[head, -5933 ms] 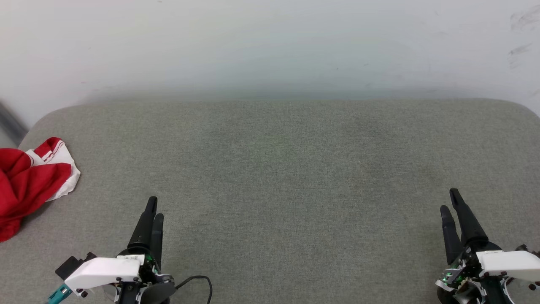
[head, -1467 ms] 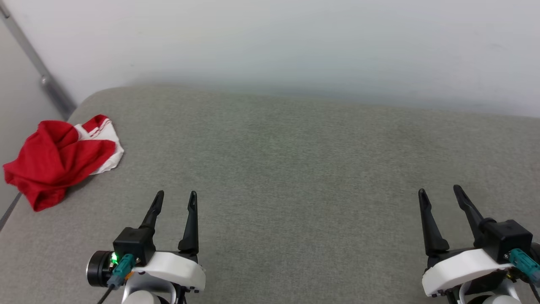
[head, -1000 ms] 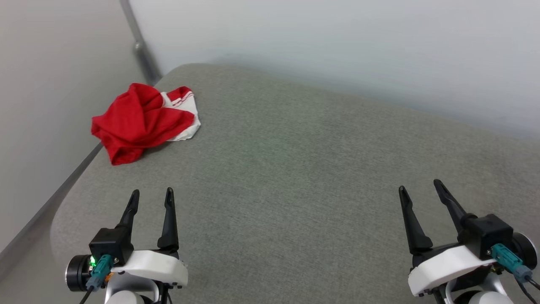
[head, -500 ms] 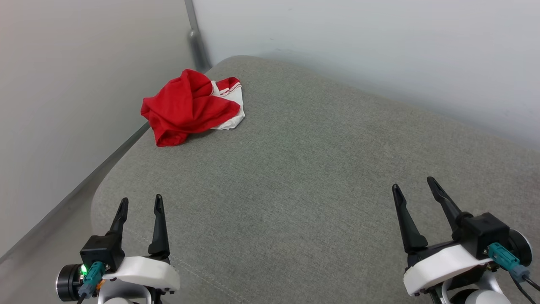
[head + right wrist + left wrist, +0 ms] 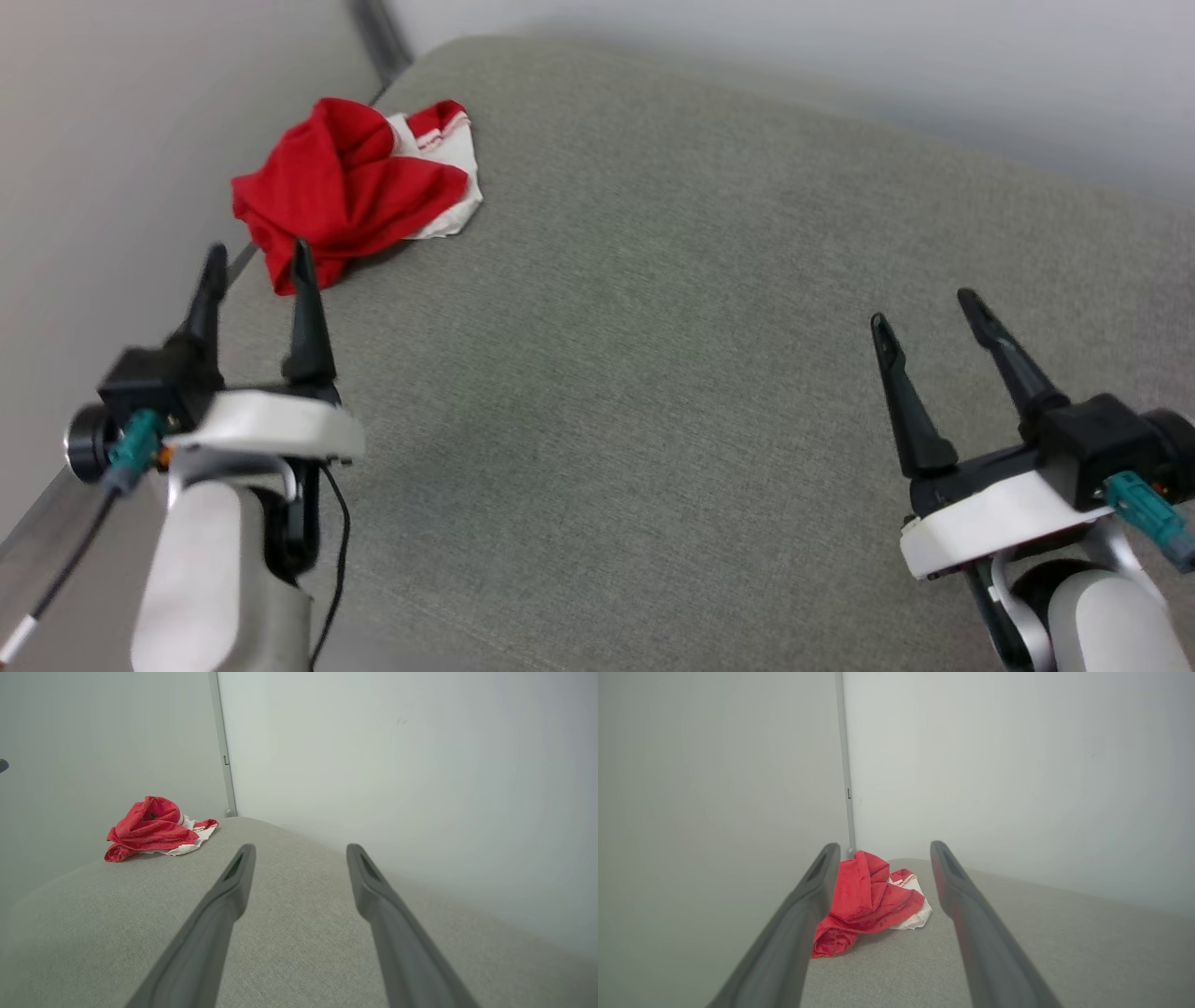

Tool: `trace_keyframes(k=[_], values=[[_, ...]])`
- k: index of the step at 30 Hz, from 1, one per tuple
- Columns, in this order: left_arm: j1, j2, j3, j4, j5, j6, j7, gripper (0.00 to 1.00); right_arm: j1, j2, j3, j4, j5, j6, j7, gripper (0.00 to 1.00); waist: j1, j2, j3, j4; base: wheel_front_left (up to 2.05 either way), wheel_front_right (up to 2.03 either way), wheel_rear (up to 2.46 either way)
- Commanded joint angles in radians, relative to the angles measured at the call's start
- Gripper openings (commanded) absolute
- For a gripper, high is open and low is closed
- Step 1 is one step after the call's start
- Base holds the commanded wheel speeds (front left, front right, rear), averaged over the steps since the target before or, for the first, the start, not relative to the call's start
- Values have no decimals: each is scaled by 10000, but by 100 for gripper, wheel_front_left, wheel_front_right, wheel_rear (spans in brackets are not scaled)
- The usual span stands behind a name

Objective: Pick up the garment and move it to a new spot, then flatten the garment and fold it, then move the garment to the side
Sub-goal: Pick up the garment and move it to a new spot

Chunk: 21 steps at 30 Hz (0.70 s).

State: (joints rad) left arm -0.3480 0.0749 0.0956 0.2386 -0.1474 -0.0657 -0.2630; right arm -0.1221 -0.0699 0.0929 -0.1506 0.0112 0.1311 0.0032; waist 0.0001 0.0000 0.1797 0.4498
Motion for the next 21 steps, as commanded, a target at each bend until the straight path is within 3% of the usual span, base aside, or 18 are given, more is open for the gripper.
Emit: trace_keyframes(k=[1,7,10,16,21], values=[[-595,129,80,151,-62,72,72,100,-278,-153,15,-169,-26,-7,44,100,-1,0,923,-726,0,0,0],[-3075,1089,751,1134,-476,310,1524,100,-995,-535,203,-907,37,-5,150,100,-1,0,2264,-1627,0,0,0],[-4198,2166,1206,1832,-666,356,3076,100,-1444,-561,351,-1324,71,-5,144,100,-1,0,3006,-2185,0,0,0],[-5552,3726,1525,3050,-990,191,6315,100,-1901,-628,268,-1756,150,-5,-9,100,-1,0,4062,-2875,0,0,0],[-5989,4599,1797,3744,-1338,160,8430,100,-2166,-682,214,-1977,253,-5,-93,100,-1,0,4817,-3278,0,0,0]])
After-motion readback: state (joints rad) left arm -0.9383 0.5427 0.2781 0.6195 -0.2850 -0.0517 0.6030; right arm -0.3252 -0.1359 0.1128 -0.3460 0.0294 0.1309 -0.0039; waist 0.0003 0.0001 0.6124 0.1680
